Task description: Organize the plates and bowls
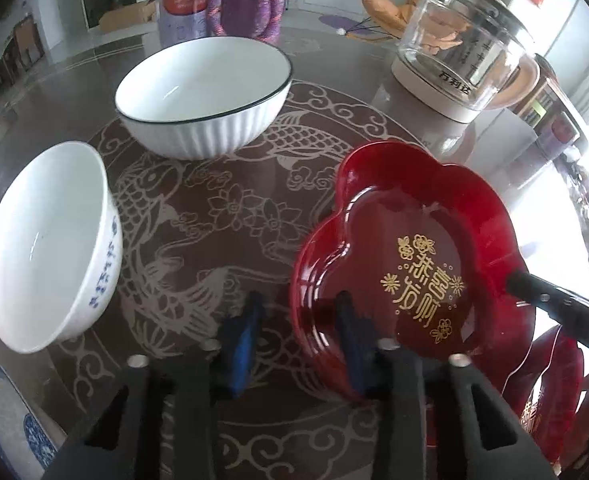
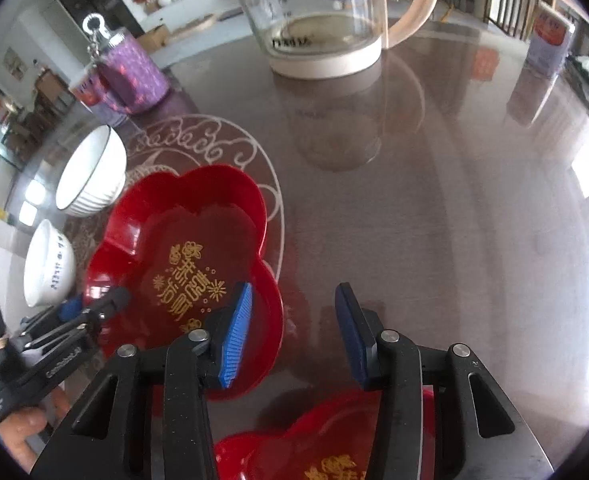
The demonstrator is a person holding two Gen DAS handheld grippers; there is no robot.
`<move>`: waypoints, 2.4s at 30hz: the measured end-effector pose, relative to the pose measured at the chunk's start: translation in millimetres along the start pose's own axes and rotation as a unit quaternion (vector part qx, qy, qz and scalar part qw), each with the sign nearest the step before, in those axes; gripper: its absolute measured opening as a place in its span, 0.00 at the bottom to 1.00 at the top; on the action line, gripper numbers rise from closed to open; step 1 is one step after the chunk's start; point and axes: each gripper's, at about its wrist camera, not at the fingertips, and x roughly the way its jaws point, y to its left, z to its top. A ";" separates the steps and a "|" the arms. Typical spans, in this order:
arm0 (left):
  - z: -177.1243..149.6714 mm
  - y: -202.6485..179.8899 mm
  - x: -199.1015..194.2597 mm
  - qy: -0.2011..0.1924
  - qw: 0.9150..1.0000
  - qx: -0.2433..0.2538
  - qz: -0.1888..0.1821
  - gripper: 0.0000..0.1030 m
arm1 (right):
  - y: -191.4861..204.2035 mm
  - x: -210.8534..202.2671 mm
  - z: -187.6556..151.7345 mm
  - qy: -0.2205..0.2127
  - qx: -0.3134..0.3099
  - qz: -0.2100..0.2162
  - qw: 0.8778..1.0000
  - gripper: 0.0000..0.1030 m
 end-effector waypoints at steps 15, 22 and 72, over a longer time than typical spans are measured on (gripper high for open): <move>-25.5 -42.8 -98.3 -0.066 0.992 0.060 -0.089 0.15 | -3.6 -131.0 -64.9 -0.144 0.002 0.039 0.989 0.11; -65.3 -112.9 -96.8 -0.055 0.983 0.138 -0.109 0.17 | -40.9 -169.1 -149.8 -0.200 0.079 -0.006 0.977 0.14; -70.0 -134.0 -30.0 -0.036 0.982 0.120 -0.141 0.34 | -88.8 -100.7 -191.1 -0.186 0.214 0.030 0.959 0.39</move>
